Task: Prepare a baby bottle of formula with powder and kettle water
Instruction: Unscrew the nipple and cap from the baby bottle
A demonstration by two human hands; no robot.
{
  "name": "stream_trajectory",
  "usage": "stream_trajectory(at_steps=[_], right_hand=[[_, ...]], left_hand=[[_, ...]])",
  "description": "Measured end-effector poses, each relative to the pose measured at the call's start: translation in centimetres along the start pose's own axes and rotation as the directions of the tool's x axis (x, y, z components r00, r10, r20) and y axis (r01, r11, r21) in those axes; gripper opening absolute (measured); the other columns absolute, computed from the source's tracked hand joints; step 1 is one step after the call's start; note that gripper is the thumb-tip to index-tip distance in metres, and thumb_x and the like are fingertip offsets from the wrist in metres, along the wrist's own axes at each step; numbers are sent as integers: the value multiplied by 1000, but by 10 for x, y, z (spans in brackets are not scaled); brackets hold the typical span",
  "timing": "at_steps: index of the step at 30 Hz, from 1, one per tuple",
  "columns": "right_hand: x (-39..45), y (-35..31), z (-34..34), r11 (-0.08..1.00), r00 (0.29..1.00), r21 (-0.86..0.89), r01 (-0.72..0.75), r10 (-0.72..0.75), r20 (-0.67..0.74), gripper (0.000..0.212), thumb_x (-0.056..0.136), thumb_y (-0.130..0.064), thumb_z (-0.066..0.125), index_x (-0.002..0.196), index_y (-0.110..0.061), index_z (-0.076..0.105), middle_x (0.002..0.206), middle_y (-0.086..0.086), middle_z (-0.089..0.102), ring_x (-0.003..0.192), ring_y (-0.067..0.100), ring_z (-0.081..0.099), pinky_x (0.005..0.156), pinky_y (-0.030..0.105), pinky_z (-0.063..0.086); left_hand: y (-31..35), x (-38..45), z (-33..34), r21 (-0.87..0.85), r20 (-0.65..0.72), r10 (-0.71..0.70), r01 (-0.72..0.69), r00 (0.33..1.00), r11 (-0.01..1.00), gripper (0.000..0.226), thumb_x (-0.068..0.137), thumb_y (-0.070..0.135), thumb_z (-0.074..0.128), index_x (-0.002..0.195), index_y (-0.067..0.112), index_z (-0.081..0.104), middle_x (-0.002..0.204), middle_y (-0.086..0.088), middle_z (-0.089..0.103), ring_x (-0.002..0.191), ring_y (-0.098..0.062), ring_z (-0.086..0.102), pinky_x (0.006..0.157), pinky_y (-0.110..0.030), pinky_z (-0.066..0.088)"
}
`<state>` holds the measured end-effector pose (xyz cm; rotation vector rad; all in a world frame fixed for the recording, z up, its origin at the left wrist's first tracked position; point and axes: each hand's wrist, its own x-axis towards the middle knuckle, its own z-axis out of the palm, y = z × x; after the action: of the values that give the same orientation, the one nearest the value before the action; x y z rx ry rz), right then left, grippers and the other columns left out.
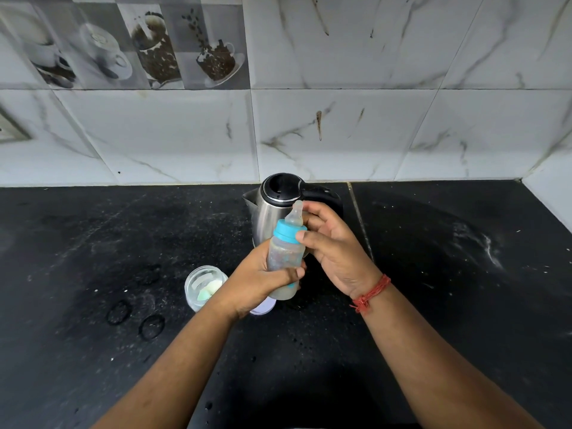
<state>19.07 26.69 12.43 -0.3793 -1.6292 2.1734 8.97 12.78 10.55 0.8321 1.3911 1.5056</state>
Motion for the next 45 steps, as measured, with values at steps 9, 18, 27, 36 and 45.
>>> stream_trajectory(at_steps=[9, 18, 27, 36, 45], right_hand=[[0, -1, -7, 982, 990, 163, 99, -81, -115, 47, 83, -2, 60, 130, -8, 57, 121, 10, 66, 115, 23, 62, 100, 39, 50], [-20, 21, -58, 744, 959, -666, -51, -149, -241, 40, 84, -10, 79, 120, -21, 65, 119, -5, 55, 106, 3, 61, 93, 17, 50], [-26, 69, -87, 109, 986, -983, -146, 92, -136, 47, 84, -25, 77, 128, -19, 61, 124, -1, 54, 115, 21, 54, 95, 33, 48], [-11, 85, -89, -270, 950, -963, 29, 306, -58, 47, 89, -40, 67, 132, -22, 57, 130, 3, 57, 125, 29, 49, 117, 48, 29], [-5, 92, -91, -284, 928, -957, 56, 369, -55, 61, 89, -40, 69, 143, -23, 47, 139, 2, 56, 132, 29, 46, 121, 54, 24]], left_hand=[[-10, 0, 0, 32, -86, -8, 11, 996, 999, 42, 79, 18, 76, 117, 15, 59, 94, 5, 71, 88, -6, 66, 78, -21, 53], [-39, 2, -3, 198, -194, 22, 17, 981, 980, 54, 83, 26, 78, 129, 36, 51, 129, 3, 58, 117, -1, 58, 99, -18, 47], [-78, 20, 9, 520, -294, 22, 141, 955, 842, 48, 81, 13, 83, 118, 29, 58, 109, 14, 66, 100, 1, 62, 81, -9, 44], [-101, 36, 19, 595, -248, -35, 181, 968, 783, 39, 80, 6, 80, 110, 15, 57, 98, 4, 65, 88, -13, 61, 71, -12, 44], [-118, 42, 14, 624, -234, -67, 203, 970, 755, 53, 77, 11, 82, 118, 21, 51, 107, 6, 61, 97, -13, 61, 82, -24, 44]])
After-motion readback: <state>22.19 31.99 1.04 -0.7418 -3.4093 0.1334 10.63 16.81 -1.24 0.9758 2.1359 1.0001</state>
